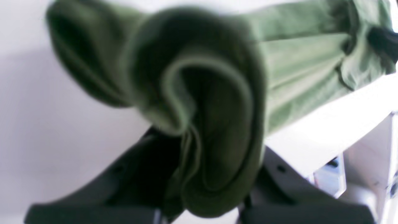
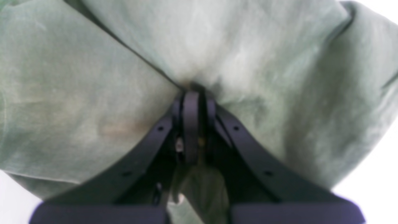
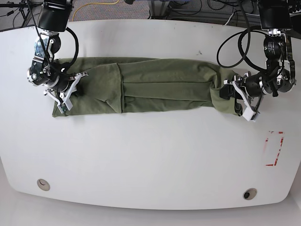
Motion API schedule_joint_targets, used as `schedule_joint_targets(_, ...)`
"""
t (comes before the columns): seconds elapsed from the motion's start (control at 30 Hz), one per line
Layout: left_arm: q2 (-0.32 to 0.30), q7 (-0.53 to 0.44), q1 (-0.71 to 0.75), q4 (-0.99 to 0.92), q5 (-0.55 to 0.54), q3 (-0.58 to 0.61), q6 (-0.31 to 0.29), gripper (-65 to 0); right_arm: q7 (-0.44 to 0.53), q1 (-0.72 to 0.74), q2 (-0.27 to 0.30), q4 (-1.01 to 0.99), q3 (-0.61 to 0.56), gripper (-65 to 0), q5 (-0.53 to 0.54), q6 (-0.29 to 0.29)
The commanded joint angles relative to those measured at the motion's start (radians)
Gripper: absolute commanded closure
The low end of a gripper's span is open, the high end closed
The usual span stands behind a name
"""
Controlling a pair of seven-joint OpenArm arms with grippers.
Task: Fold the T-shirt properly
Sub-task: 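Grasp the strip end with the left gripper and lift it, then fold the held strip end with the left gripper toward the right gripper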
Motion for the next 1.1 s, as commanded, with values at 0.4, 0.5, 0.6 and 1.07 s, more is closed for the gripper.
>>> schedule_joint_targets(0.4, 0.088, -0.007, -0.093, 0.044, 0.004, 0.182, -0.004, -4.6, -0.022, 0.011, 0.012, 0.01, 0.004, -3.0, -0.019, -0.007)
schedule_joint_targets(0.5, 0.125, -0.007, -0.116, 0.021, 0.041, 0.196, -0.004, -4.6, -0.022, 0.009, 0.012, 0.01, 0.004, -3.0, -0.02, -0.007)
schedule_joint_targets(0.6, 0.159, -0.007, -0.131, -0.007, 0.059, 0.216, -0.004, -4.6, -0.022, 0.009, 0.012, 0.01, 0.005, -3.0, -0.02, -0.007)
schedule_joint_targets(1.07, 0.259, -0.007, -0.162, -0.071, 0.063, 0.271, -0.004, -4.9, -0.022, 0.011, 0.012, 0.01, 0.005, -3.0, -0.02, -0.007)
